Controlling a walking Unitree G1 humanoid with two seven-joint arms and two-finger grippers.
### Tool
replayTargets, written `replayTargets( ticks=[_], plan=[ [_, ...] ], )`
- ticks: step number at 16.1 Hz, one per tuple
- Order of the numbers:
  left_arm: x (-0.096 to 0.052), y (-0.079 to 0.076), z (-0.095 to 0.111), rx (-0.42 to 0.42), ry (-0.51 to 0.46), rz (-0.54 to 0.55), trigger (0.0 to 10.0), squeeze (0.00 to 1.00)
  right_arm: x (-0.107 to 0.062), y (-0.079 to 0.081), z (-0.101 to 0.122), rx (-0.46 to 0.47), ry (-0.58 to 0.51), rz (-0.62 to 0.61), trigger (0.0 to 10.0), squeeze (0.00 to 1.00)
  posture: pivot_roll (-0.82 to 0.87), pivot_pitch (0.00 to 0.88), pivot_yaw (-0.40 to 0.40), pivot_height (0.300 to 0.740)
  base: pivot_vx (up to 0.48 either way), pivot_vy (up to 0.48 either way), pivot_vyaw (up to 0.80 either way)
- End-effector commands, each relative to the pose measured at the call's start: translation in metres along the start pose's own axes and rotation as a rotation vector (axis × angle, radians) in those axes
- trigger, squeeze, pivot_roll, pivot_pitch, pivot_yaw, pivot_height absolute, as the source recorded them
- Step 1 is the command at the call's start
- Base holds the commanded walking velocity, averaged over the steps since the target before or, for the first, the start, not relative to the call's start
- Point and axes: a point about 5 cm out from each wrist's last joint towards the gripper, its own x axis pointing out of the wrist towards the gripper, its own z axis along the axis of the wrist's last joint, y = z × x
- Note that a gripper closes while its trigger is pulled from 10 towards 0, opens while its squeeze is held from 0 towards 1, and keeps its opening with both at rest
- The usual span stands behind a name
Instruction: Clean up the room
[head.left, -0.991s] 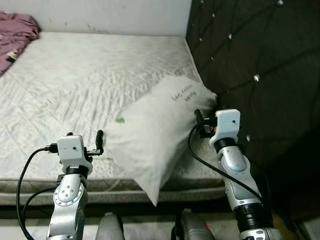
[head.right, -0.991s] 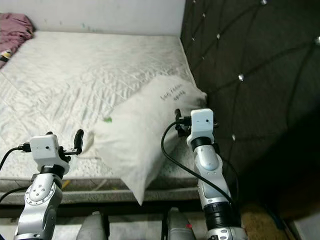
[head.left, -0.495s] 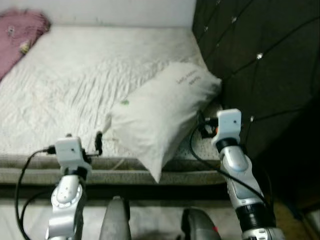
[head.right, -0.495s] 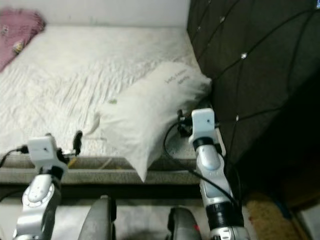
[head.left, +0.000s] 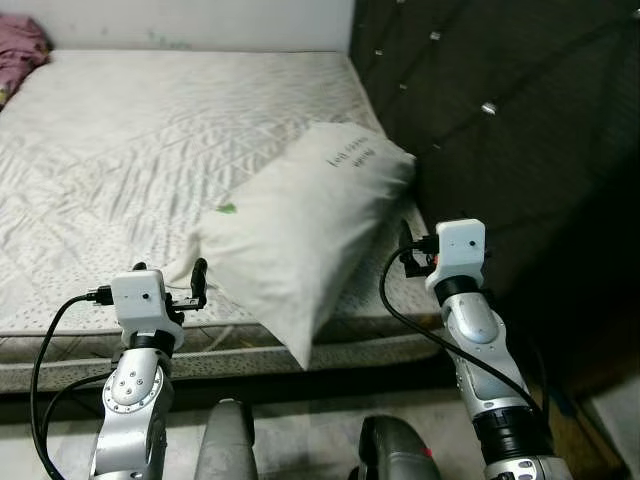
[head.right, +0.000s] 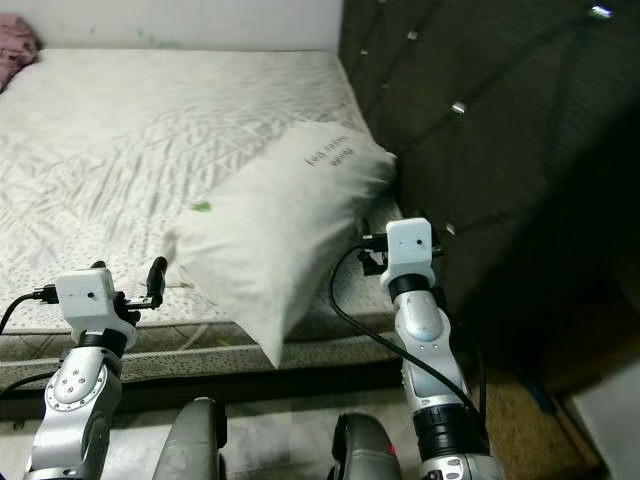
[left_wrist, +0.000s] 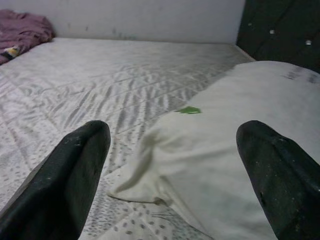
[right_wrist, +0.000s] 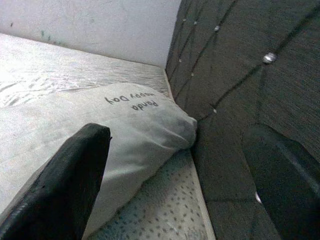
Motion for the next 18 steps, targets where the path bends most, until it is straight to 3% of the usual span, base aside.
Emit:
replayTargets(
  ticks=[1, 7, 10, 18],
  plan=[
    [0.001, 0.000, 0.003, 0.007, -0.014, -0.008, 10.0, 0.00, 0.001, 0.003, 0.001, 0.005, -0.003, 0.002, 10.0, 0.00, 0.04, 0.079, -0.042, 0.656, 0.379, 0.000, 0.00],
    [0.003, -0.001, 0.004, 0.009, -0.013, -0.019, 10.0, 0.00, 0.000, 0.008, 0.001, -0.015, -0.014, 0.032, 10.0, 0.00, 0.04, 0.084, -0.040, 0.656, 0.442, 0.000, 0.00],
    [0.006, 0.000, 0.005, 0.010, -0.019, 0.016, 10.0, 0.00, 0.001, 0.009, 0.004, -0.026, -0.028, 0.052, 10.0, 0.00, 0.04, 0.090, -0.041, 0.656, 0.107, 0.000, 0.00],
    [0.004, -0.001, 0.003, 0.020, -0.006, 0.039, 10.0, 0.00, 0.004, 0.014, 0.005, -0.036, -0.032, 0.098, 10.0, 0.00, 0.05, 0.090, -0.051, 0.656, 0.000, 0.000, 0.73]
  ],
)
